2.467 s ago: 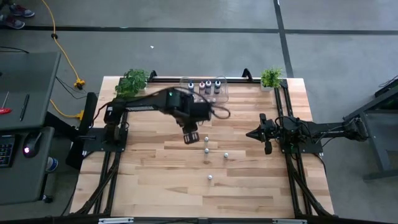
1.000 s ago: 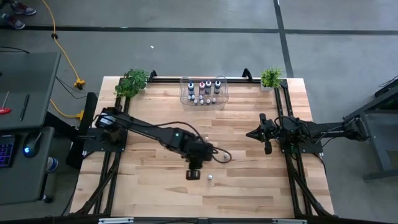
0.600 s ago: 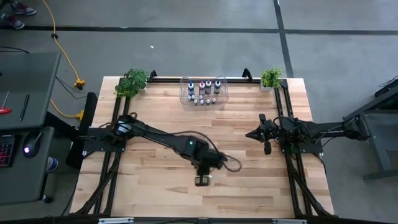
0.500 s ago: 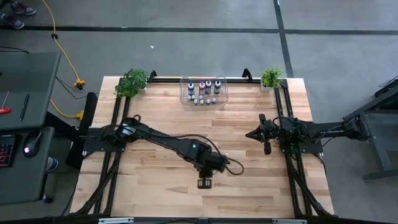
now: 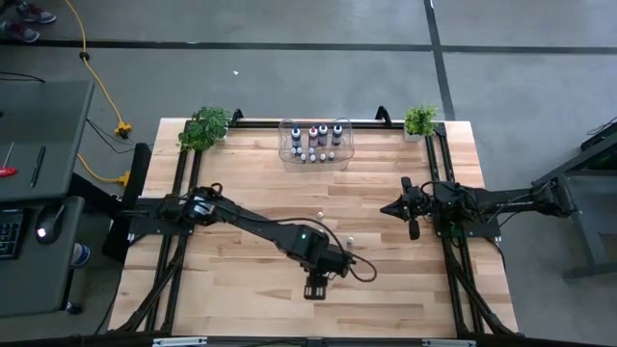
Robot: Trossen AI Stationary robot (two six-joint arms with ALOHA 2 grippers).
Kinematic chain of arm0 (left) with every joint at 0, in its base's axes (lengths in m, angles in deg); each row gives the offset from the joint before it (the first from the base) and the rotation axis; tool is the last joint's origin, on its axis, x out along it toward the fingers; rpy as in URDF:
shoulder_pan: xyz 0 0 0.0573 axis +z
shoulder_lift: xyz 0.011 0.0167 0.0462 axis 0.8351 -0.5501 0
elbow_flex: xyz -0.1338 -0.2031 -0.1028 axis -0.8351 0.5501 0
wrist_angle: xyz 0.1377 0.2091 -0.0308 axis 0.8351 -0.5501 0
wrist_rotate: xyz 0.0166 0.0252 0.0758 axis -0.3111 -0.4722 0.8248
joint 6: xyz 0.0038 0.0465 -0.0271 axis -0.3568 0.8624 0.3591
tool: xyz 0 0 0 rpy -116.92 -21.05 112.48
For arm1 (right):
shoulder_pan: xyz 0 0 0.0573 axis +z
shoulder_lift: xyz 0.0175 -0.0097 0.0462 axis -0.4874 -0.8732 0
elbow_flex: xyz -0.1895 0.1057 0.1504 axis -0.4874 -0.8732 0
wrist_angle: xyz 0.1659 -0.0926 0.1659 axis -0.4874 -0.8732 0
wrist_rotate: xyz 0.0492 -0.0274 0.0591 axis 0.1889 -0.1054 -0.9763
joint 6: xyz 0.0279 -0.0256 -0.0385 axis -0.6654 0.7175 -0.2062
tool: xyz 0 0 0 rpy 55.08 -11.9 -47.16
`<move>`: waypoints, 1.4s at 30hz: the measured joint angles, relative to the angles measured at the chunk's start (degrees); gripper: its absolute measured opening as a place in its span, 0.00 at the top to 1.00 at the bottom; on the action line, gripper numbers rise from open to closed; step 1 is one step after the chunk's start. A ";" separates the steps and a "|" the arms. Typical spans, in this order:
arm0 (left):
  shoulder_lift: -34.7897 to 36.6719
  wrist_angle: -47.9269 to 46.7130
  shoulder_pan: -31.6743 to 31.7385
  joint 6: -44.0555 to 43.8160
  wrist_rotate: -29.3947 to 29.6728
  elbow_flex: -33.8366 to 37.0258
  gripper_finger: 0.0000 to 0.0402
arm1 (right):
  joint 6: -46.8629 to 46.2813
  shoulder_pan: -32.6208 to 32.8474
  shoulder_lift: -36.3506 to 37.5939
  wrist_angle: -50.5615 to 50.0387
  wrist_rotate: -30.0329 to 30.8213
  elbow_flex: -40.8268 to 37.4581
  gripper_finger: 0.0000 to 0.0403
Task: Pick & Place food coloring
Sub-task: Put the bottom small purple food coloring bottle into the transparent bin
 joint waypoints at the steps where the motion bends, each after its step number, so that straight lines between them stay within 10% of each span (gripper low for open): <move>1: -0.08 0.76 0.01 0.00 0.04 0.00 0.46 | 0.01 -0.01 -0.03 0.00 0.02 0.01 1.00; 42: -5.79 3.86 -0.25 15.04 4.96 0.02 0.47 | 0.01 -0.01 -0.02 0.08 0.00 0.00 1.00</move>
